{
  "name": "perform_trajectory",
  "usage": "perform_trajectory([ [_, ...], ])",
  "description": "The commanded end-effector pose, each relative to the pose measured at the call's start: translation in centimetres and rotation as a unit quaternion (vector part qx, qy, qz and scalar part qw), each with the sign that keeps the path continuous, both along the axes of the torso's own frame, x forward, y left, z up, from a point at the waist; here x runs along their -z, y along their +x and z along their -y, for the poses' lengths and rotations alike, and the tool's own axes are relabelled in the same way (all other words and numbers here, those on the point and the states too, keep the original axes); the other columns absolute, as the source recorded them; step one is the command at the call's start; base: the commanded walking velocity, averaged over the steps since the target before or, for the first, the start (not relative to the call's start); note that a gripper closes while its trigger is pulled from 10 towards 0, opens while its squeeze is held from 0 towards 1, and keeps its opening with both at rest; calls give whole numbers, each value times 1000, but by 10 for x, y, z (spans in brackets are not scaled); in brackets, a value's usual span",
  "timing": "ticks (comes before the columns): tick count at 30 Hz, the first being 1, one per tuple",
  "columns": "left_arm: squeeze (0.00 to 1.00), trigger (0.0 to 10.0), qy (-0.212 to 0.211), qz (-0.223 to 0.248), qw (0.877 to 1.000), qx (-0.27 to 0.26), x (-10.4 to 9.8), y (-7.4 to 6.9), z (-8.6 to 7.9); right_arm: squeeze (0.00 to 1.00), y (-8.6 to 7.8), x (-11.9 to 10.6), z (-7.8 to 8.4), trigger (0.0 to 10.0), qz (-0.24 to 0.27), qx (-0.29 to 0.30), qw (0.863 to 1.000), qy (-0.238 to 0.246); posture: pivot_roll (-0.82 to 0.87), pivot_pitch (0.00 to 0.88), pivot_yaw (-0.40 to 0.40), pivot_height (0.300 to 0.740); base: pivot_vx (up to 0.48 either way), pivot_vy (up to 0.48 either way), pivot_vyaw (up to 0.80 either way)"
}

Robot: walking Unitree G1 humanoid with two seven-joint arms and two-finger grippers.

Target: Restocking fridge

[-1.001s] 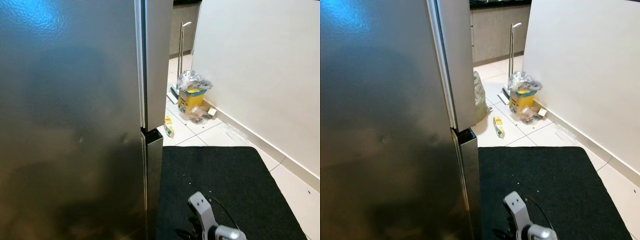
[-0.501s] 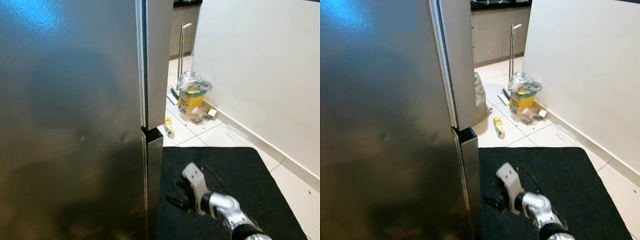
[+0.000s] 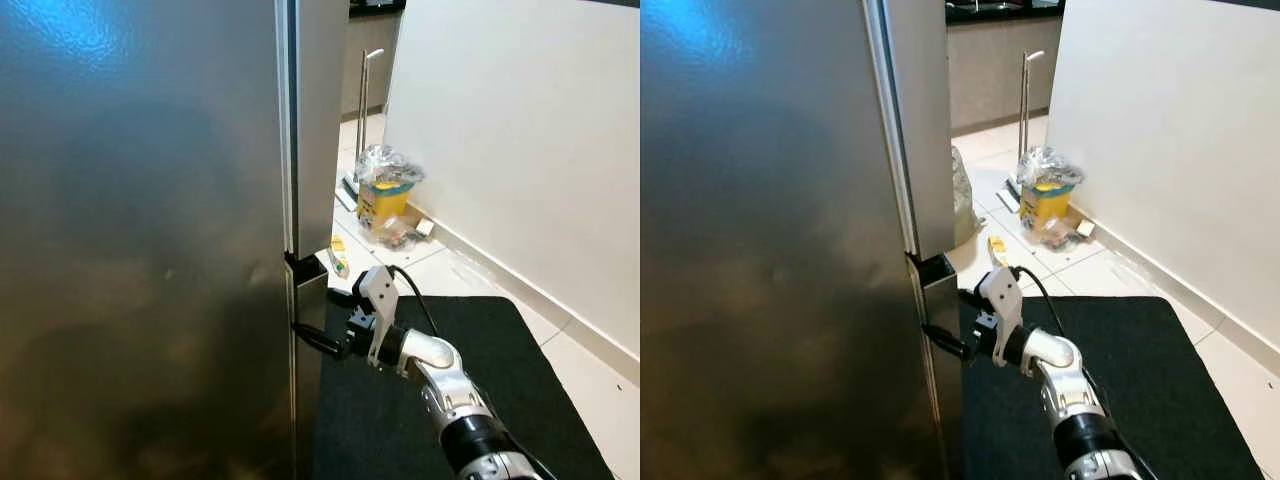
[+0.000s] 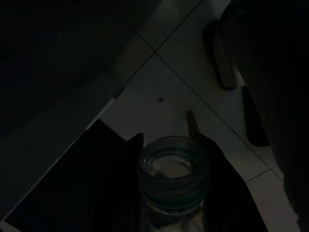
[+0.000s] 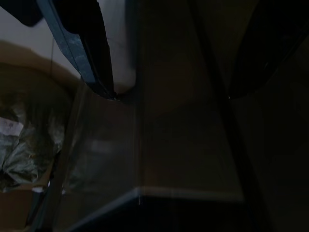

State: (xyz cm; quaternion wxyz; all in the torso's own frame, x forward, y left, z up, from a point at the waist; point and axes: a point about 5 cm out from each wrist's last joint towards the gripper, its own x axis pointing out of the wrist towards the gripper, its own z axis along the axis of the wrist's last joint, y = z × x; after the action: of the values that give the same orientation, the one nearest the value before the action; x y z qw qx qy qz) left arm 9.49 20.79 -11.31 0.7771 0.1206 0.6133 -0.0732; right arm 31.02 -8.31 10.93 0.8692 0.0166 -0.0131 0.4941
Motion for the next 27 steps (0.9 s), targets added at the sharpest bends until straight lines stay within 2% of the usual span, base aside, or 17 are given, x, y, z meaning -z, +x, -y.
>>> perform_trajectory([
  [1,0,10000,0,-6,1000,3,1,-3,0,1000,-4,-3,-13,10000,-1,-26,1000,9,-36,0,8,740,0,0,0],
  [2,0,10000,0,-5,1000,3,1,-3,0,290,-4,-4,-15,10000,-1,-25,1000,10,-36,0,8,740,0,0,0],
  [3,0,10000,0,-5,1000,3,1,-3,0,290,-4,-4,-15,10000,-1,-25,1000,10,-36,0,8,740,0,0,0],
  [4,0,10000,-1,-5,1000,2,1,-2,0,0,-4,-6,-18,10000,0,-22,1000,12,-35,0,6,740,0,0,0],
  [8,0,10000,-1,-4,1000,2,1,-2,0,0,-1,-10,-22,10000,6,-7,1000,10,-37,0,6,740,0,0,0],
  [14,0,10000,-2,-5,1000,0,1,-3,1,0,2,-26,-30,10000,0,33,999,40,-36,0,4,740,0,0,0],
  [24,0,10000,-3,-6,1000,0,1,-4,2,0,11,-31,-35,10000,-8,97,995,16,-38,0,1,740,0,0,0],
  [25,0,10000,-3,-6,1000,0,1,-4,2,0,15,-29,-34,10000,-16,129,991,4,-39,0,1,740,0,0,0],
  [27,0,10000,-3,-6,1000,0,1,-4,2,0,16,-29,-34,10000,-20,143,990,0,-39,0,1,740,0,0,0],
])
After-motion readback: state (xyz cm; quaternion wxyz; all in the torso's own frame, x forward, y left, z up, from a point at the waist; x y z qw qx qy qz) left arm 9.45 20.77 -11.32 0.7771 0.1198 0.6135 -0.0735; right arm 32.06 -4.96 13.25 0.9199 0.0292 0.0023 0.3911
